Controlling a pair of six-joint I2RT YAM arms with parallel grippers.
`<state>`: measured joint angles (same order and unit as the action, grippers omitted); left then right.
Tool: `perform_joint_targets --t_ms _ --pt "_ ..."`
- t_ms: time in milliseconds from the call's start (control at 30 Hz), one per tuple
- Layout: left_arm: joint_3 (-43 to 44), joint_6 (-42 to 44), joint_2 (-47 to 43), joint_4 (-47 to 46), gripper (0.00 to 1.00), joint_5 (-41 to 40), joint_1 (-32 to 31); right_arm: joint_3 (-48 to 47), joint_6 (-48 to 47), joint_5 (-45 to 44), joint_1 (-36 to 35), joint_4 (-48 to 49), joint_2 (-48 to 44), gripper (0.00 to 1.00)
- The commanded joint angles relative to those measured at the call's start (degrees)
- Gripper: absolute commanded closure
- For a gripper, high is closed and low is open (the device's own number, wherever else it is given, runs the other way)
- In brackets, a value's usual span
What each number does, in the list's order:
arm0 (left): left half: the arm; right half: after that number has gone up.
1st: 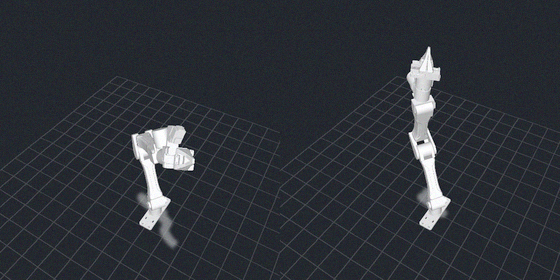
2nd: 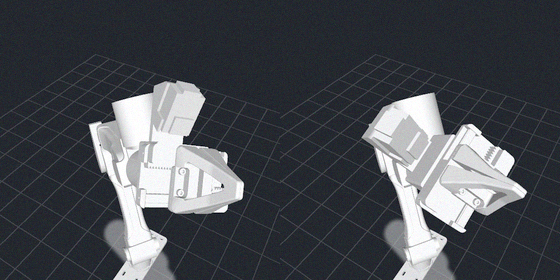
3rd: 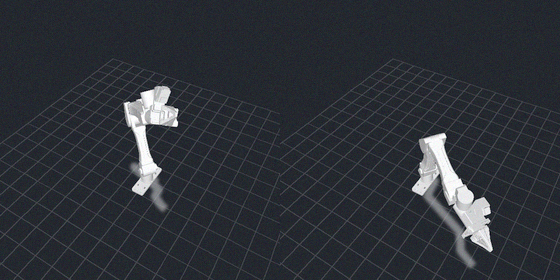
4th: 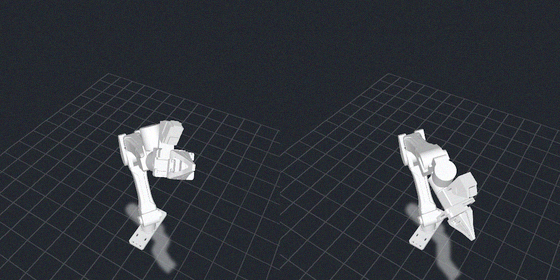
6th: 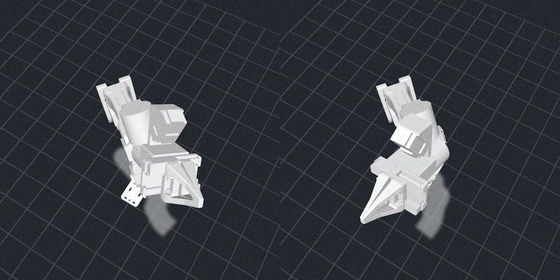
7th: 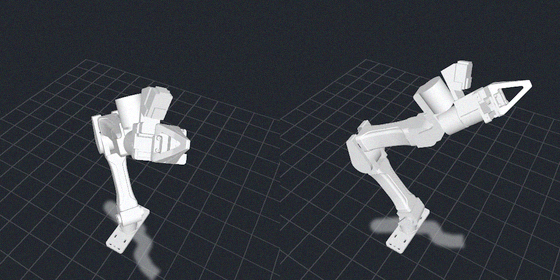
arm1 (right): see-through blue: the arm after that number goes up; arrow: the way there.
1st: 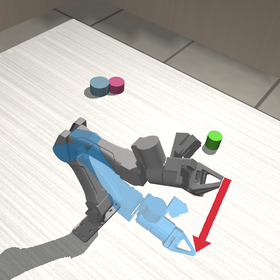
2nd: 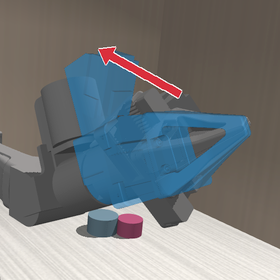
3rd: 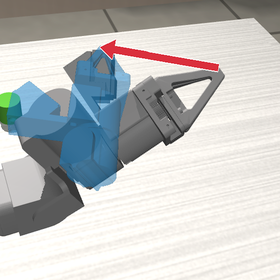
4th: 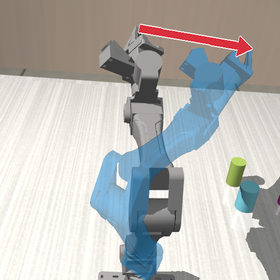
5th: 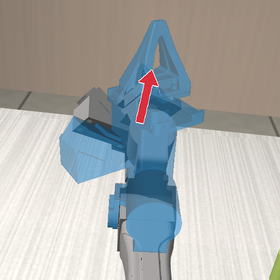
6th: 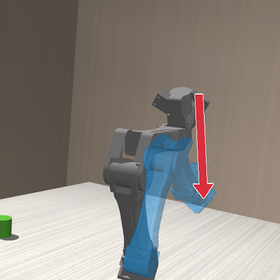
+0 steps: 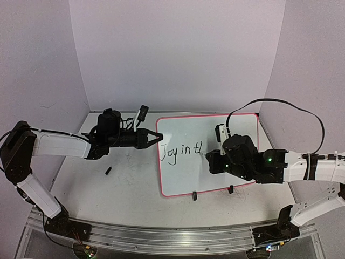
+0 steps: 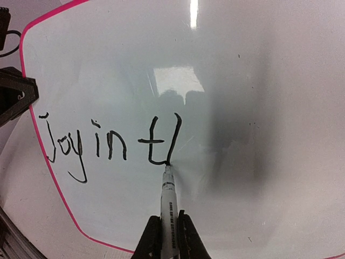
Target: Write a sentence on the whiteboard
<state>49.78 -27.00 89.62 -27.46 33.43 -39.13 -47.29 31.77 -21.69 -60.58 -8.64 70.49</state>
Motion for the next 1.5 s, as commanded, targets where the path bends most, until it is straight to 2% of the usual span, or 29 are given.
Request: perform_joint_targets --t_ms 0,933,1467 --pt "0.56 0.92 -0.76 0.17 1.0 -3.61 0.2 -2.45 0.23 -3.47 0.13 0.19 1.78 1.0" --pt "0.53 0.67 -0.95 0.13 1.0 -3.45 0.2 -4.03 -0.25 -9.78 0.19 0.65 1.12 1.0" --pt "0.3 0.65 -0.96 0.13 1.0 -3.51 0.2 -1.4 1.56 -8.52 0.19 -1.63 -1.26 1.0"
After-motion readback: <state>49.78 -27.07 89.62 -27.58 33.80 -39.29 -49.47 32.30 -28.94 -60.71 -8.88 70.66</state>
